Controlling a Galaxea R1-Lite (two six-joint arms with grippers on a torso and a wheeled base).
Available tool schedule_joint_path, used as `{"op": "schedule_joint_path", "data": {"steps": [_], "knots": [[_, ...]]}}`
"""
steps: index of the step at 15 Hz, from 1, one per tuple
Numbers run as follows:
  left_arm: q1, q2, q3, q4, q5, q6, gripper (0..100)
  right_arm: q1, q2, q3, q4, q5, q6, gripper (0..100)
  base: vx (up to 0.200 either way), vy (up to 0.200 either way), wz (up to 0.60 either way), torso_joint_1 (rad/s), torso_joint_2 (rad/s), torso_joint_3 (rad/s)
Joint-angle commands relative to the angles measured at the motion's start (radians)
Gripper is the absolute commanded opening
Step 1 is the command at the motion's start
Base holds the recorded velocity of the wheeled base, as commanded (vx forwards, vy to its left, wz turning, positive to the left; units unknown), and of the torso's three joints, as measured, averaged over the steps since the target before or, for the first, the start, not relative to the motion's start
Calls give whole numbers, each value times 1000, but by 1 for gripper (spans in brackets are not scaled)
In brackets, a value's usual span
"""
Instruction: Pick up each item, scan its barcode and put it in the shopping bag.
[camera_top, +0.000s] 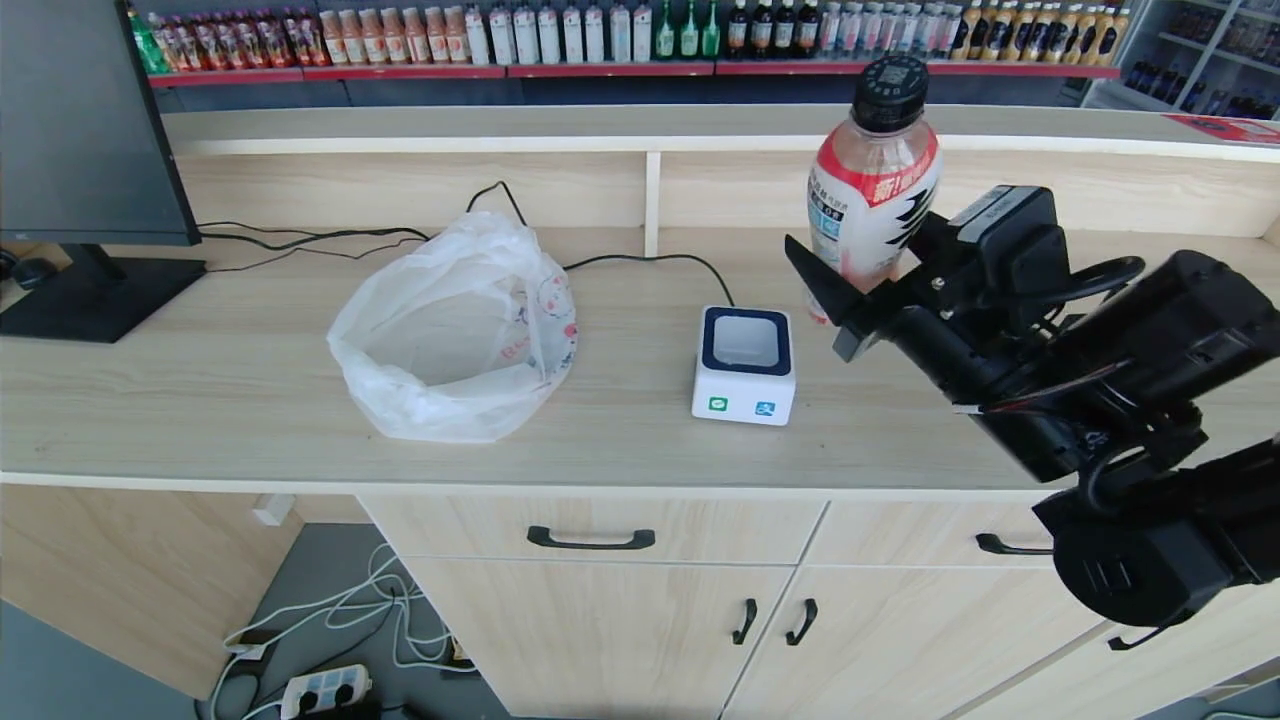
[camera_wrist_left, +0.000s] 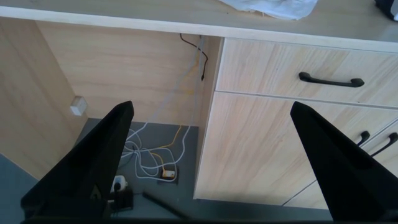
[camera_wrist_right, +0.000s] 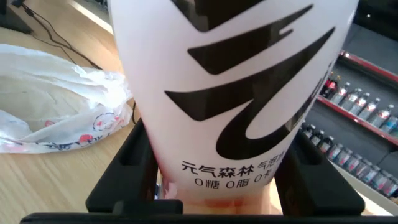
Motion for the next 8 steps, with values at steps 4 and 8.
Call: {"op": "schedule_joint_path", "data": {"steps": [4,8], "knots": [[1,0,0,0,0,-1,100,5,-115,144,-3,-198,240,0,0,0,0,0,0,0],[1,0,0,0,0,-1,100,4,-145,249,-3,-202,421,0,0,0,0,0,0,0]]}}
